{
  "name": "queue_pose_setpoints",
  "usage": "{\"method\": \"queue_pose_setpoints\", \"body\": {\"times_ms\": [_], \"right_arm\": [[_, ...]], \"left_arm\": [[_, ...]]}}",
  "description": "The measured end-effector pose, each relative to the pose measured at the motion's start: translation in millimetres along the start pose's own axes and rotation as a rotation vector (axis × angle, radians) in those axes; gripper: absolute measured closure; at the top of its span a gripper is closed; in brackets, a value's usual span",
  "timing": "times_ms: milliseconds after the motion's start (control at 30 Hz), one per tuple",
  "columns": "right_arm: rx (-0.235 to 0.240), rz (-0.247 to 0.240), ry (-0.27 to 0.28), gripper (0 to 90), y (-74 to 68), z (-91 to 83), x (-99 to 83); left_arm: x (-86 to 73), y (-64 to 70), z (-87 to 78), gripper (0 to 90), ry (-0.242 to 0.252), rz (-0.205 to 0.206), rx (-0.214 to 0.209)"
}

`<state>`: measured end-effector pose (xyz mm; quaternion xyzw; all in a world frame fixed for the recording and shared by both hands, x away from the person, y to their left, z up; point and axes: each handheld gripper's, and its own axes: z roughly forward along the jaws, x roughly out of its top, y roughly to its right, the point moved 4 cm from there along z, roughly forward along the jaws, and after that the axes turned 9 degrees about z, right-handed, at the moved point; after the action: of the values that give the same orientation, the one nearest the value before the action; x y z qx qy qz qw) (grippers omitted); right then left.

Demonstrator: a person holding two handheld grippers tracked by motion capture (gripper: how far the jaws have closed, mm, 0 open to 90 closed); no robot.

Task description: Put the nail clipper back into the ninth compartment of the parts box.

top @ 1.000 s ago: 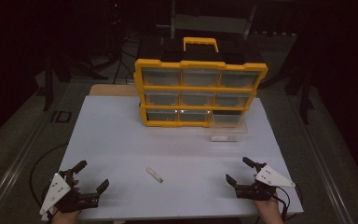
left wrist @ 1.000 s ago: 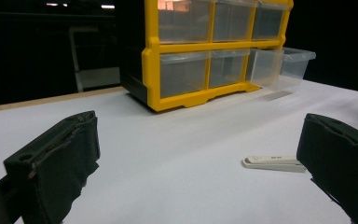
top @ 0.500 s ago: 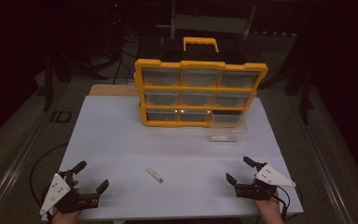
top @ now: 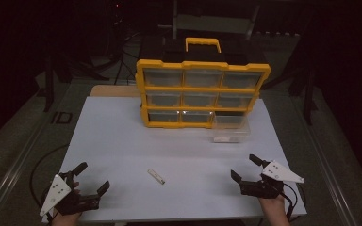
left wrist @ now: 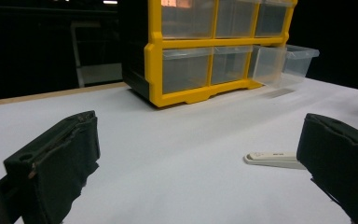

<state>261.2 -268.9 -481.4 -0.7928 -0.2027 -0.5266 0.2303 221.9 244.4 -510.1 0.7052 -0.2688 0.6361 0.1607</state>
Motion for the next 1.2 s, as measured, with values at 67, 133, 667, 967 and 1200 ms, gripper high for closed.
{"method": "queue_pose_setpoints", "body": {"times_ms": [67,133,667,967,1200], "right_arm": [[0.005,0.003,0.001,8.2,-1.6,-0.1,5.8],[0.005,0.003,0.001,8.2,-1.6,-0.1,5.8],[0.070,-0.051,-0.015,8.3,-46.9,17.0,57.3],[0.117,-0.096,-0.036,8.3,-74.5,34.4,72.7],[0.153,-0.125,-0.066,8.4,-96.0,50.2,79.8]], "left_arm": [[0.0,0.0,0.0,0.3,0.000,0.000,0.000],[0.1,0.0,-0.1,0.3,0.001,0.000,-0.001],[0.8,-0.2,-0.1,0.3,0.002,-0.002,-0.003],[0.9,0.2,0.1,0.3,0.000,0.001,-0.009],[0.8,0.0,0.2,0.3,0.000,-0.002,-0.012]]}}
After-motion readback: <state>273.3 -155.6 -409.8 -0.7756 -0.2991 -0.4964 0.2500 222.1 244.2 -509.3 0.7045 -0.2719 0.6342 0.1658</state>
